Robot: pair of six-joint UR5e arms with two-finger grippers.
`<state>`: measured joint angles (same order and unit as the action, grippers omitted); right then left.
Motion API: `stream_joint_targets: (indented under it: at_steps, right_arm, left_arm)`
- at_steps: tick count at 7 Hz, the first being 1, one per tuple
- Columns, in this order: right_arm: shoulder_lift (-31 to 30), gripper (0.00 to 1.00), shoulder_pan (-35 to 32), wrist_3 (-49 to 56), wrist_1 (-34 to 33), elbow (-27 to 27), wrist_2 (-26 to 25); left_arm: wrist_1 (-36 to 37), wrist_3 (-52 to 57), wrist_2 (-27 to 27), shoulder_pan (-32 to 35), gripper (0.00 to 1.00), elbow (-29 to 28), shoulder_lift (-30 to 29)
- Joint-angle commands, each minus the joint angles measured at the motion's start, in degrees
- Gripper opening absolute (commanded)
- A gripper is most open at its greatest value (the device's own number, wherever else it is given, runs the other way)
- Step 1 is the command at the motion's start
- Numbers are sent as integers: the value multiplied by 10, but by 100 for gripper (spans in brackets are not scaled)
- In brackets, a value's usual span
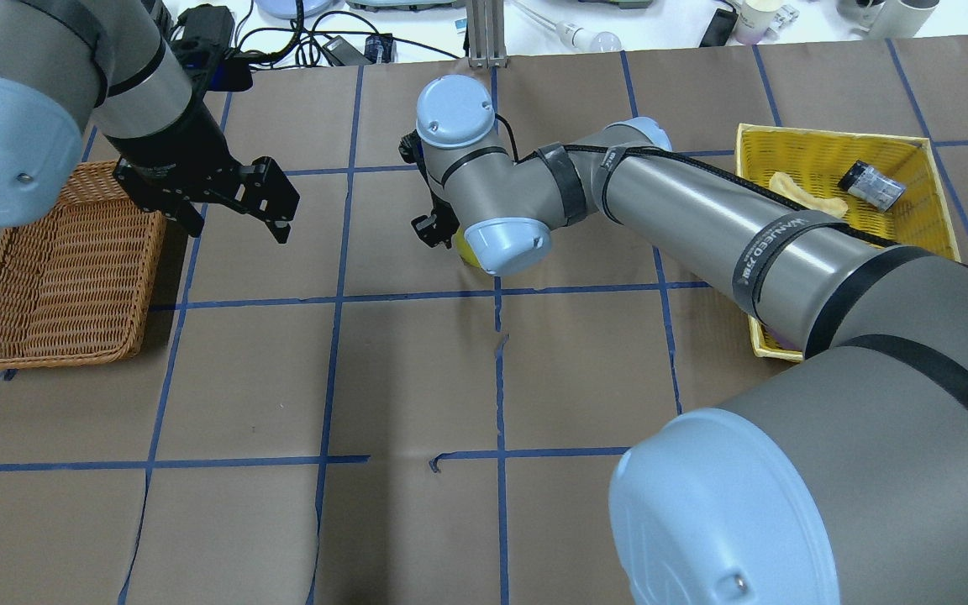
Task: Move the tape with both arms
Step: 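Carry the tape roll with the right gripper to the table center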
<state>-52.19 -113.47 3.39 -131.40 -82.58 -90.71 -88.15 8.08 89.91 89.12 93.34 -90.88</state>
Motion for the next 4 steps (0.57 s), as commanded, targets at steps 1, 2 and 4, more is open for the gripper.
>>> stream_joint_targets:
  at_steps: [1,2,4]
  right_arm:
    - [-60,100,12,0,40,1,1]
    - [-117,100,31,0,120,-3,1]
    - [-240,100,76,2,291,-11,1]
  left_arm:
    - [0,-1,-1,0,100,-1,-1]
    - [0,-2,-2,0,100,-1,-1]
    - [10,-12,-21,1,100,-9,-6]
